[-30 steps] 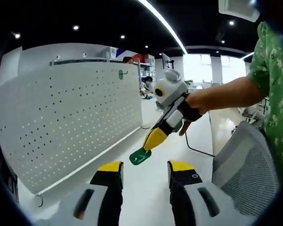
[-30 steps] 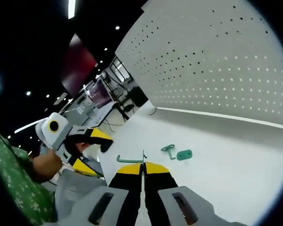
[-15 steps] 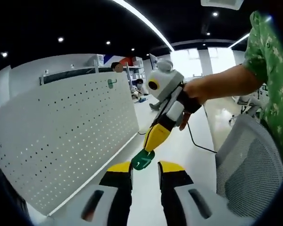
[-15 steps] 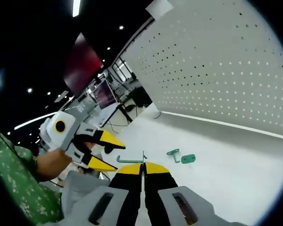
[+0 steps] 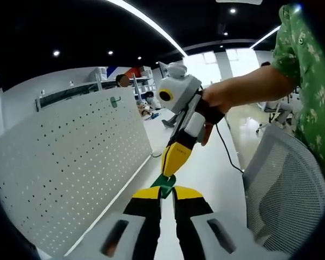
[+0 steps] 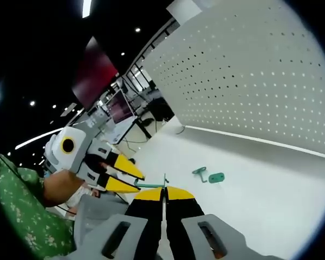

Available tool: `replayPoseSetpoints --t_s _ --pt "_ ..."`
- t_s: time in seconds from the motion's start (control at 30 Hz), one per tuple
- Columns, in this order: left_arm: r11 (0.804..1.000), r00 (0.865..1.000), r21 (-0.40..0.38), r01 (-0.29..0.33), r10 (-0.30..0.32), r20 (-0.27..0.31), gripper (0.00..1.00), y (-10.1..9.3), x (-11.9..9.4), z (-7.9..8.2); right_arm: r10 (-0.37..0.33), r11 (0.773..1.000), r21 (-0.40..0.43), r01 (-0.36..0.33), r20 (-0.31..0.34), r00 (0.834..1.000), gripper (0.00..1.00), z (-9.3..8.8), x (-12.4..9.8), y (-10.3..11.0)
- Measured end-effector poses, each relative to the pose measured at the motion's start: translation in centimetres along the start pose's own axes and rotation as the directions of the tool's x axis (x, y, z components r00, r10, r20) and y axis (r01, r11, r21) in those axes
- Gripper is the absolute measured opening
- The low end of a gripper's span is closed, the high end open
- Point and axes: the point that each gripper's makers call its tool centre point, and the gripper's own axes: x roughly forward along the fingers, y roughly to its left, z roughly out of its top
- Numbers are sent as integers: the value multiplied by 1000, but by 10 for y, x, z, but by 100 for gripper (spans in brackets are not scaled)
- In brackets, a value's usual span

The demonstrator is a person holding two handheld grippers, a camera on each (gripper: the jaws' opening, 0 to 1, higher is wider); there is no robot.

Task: Insert the hook assembly into the mounting plate slot until the hook locks in place.

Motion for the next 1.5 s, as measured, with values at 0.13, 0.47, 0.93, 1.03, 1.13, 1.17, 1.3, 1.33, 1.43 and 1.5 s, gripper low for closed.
replayPoseSetpoints --t_s 0.13,0.47,0.93,1.03,1.13,1.17,1.3,1.33,1.43,1.5 --pt "1000 1000 23 7 -7 -3 8 -3 -1 1 3 1000 22 -3 -6 1000 0 -2 -1 0" --pt "999 1000 43 31 -31 -1 4 -12 -2 5 37 993 116 -36 -8 999 0 -6 -2 1" --pt "997 997 16 78 -78 -18 3 -15 -1 5 32 997 -69 -34 -35 999 4 -12 -6 7" --pt "996 996 12 89 -89 -29 3 -17 0 2 2 975 -224 -9 -30 1000 6 -5 -10 12" --pt "996 995 12 93 -93 -48 3 -17 2 -2 1 910 -414 -32 -73 997 5 -2 -13 30" --pt "996 994 13 93 -92 -51 3 -18 2 -2 -4 901 -433 -35 -89 996 5 -3 -14 31" --pt "995 994 12 97 -96 -49 3 -19 3 -1 -96 792 -609 -48 -202 975 5 -18 -8 33" --pt "995 994 11 97 -96 -48 3 -18 3 0 -106 778 -626 -56 -218 970 5 -21 -5 33" --pt "995 995 9 94 -94 -45 3 -18 2 2 -93 769 -635 -68 -217 972 5 -23 2 36" --pt "996 995 4 93 -93 -42 3 -17 2 3 -82 769 -635 -77 -217 973 6 -23 5 37"
